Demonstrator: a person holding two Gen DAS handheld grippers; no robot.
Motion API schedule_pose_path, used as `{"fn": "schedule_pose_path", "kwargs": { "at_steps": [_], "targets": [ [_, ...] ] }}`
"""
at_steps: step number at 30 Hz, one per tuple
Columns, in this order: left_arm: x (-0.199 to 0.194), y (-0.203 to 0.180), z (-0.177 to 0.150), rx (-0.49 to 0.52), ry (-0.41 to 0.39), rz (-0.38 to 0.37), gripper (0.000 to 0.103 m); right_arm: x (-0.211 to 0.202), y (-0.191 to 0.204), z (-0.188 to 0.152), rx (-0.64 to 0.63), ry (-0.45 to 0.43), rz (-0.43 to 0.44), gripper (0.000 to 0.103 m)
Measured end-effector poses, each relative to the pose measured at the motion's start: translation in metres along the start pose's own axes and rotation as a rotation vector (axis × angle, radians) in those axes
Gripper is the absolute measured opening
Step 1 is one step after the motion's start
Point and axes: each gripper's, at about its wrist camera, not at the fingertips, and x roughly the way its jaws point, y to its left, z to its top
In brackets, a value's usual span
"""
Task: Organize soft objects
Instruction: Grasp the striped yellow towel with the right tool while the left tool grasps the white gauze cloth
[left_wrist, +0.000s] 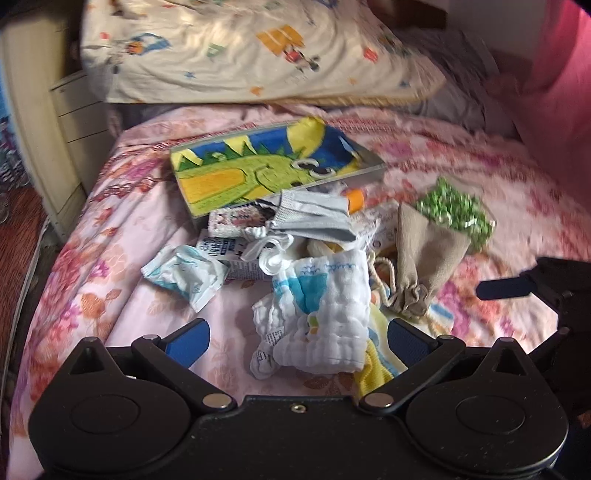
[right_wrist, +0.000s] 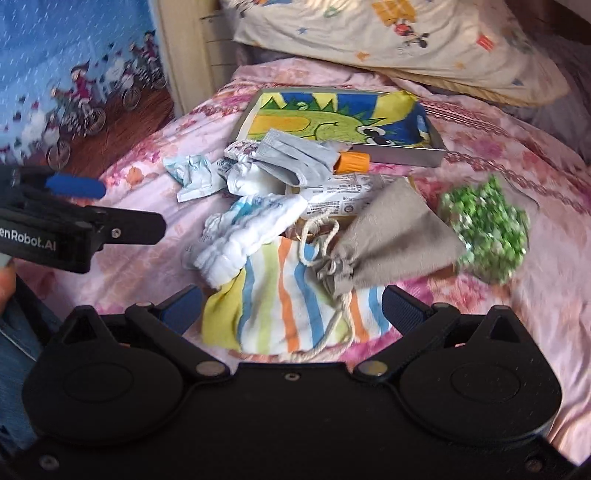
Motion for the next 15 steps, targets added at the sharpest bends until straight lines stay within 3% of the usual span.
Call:
{"fn": "schedule_pose_path", "kwargs": {
  "at_steps": [5, 10, 15],
  "targets": [
    [0.026, 0.007, 0.003, 0.018, 0.026, -0.035, 0.097, 0.029, 0.010, 0.017, -0.169, 0.072, 0.077, 0.102],
    [0.039, 0.015, -0.003, -0.032, 0.028, -0.128, 0.097, 0.043, 0.038, 0.016, -0.459, 0.068, 0.057, 0.102],
    [0.051, 0.008, -0.003, 0.003, 0.055, -0.177, 0.095, 0.051, 0.049, 0.008, -0.502, 0.058, 0.105, 0.102]
  ]
}}
